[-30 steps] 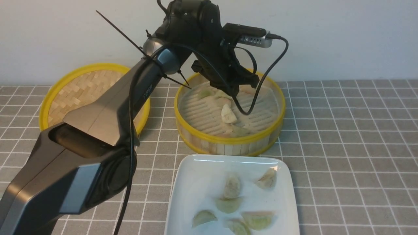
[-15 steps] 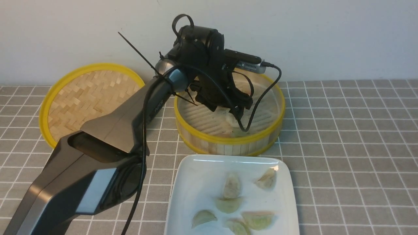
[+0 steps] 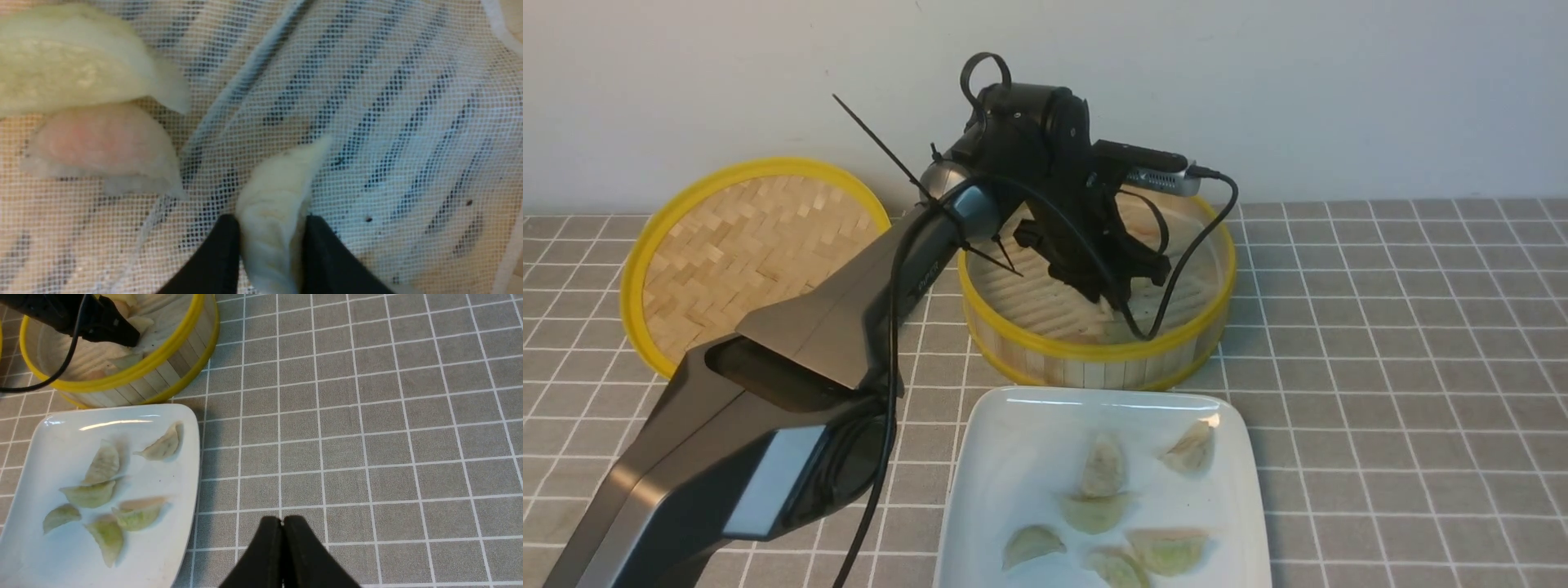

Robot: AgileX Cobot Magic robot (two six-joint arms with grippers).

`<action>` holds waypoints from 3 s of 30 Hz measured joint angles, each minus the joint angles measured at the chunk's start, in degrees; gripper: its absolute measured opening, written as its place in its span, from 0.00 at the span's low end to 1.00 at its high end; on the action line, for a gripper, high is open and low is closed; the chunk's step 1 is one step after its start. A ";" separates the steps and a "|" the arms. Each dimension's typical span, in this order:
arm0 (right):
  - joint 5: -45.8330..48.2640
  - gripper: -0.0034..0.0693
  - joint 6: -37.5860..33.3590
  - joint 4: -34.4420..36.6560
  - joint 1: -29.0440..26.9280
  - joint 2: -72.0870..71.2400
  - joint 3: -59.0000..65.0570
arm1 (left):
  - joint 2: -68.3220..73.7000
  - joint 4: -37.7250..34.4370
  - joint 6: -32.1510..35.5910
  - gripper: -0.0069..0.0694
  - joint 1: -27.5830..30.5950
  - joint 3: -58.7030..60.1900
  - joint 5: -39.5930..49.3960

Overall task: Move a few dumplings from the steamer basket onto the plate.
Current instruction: Use the left arm to grab a dumpling from the steamer, then use the left arm to put the dumpling into the plate, then use the right arm to grab a dumpling from inside the steamer

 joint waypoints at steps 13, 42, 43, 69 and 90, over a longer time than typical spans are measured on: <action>-0.51 0.03 -0.92 0.60 0.00 0.00 0.00 | -14.23 -3.00 3.70 0.31 0.00 3.42 0.53; 0.69 0.06 -19.12 4.61 20.76 82.38 -61.82 | -63.31 -1.69 4.48 0.31 -4.14 77.53 -5.72; 0.69 0.06 -18.87 4.38 21.24 84.13 -63.21 | -62.36 -1.62 4.48 0.31 -4.83 77.58 -5.72; 0.04 0.78 -20.85 2.31 24.22 101.09 -65.86 | -44.24 -2.22 5.88 0.65 -7.34 77.70 -4.49; 0.71 0.29 -18.21 2.60 24.28 91.95 -68.41 | -70.25 11.57 -3.01 0.08 -7.34 72.96 -0.77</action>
